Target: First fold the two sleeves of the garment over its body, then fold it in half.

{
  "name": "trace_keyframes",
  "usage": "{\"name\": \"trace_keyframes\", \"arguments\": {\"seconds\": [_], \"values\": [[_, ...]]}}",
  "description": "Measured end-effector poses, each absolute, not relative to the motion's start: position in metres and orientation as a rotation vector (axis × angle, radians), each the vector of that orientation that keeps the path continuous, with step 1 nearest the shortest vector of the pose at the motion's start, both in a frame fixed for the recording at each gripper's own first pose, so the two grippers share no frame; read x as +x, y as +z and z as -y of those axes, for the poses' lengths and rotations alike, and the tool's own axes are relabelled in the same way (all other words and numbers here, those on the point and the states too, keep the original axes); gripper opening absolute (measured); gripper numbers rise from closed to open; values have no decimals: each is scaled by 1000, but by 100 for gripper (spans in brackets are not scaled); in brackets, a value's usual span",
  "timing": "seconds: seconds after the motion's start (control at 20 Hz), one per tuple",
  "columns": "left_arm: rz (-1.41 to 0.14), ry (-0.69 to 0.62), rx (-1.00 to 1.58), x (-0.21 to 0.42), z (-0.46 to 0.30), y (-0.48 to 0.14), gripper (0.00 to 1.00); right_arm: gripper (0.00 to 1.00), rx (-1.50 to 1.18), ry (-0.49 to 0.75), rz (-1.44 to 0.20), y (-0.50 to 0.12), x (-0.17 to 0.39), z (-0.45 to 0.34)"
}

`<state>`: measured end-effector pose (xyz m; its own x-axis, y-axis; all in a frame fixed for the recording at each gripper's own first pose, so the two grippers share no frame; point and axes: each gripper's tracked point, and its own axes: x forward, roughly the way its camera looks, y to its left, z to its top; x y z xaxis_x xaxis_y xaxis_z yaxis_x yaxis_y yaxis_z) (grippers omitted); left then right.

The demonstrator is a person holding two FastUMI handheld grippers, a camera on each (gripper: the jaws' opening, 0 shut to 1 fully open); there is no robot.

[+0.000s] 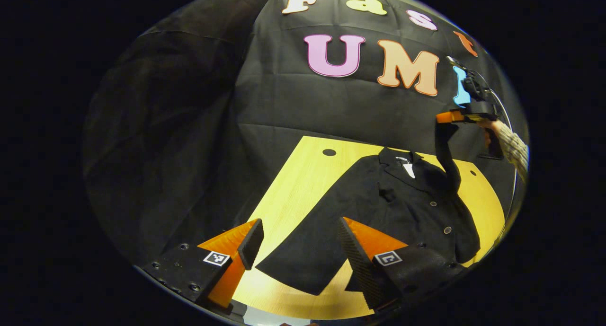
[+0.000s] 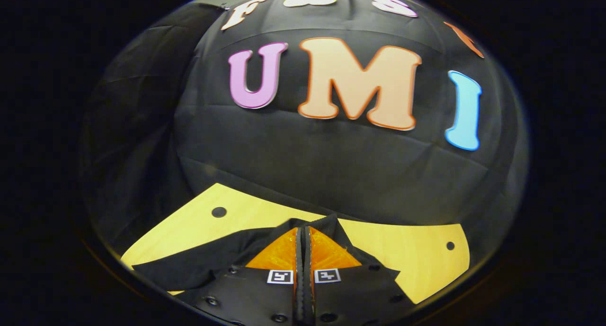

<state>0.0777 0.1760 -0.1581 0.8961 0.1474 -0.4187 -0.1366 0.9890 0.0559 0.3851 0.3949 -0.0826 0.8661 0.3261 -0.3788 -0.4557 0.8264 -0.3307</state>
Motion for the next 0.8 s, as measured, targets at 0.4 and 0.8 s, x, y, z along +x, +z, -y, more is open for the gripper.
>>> {"name": "trace_keyframes", "arguments": {"seconds": [0.4, 0.8], "values": [[-510, 142, -13, 70, -186, -189, 95, 2, -502, 510, -456, -181, 385, -462], [-654, 137, -89, 55, -184, -239, 95, 2, -593, 545, -612, -268, 381, -484]]}}
